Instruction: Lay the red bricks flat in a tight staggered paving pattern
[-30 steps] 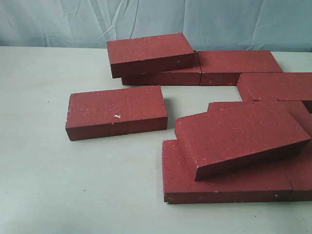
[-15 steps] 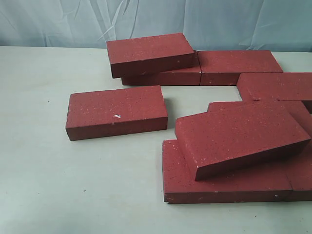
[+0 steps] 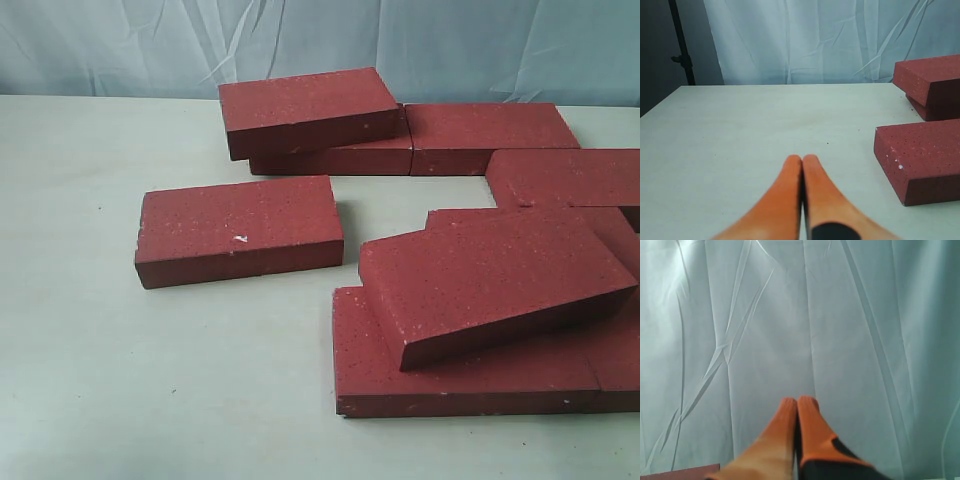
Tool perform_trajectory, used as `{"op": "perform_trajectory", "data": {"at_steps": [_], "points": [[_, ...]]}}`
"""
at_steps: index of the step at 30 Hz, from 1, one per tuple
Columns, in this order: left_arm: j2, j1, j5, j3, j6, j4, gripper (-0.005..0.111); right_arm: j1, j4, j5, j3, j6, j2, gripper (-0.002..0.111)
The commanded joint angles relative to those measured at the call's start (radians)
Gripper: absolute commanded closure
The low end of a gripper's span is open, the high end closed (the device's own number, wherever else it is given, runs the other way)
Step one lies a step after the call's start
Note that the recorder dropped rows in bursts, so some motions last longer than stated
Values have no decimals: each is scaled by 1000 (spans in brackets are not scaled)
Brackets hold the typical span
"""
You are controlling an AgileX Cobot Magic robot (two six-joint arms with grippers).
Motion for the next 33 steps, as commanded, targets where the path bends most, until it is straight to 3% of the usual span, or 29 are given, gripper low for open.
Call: {"op": "perform_trajectory", "data": {"at_steps": [1,33], "points": [[-5,-6,-2,5,0,1,107,-5,1,-14,2,0,-6,109],[-5,-6,-2,5,0,6,107,-5,1,-27,-8,0,-6,109]]}}
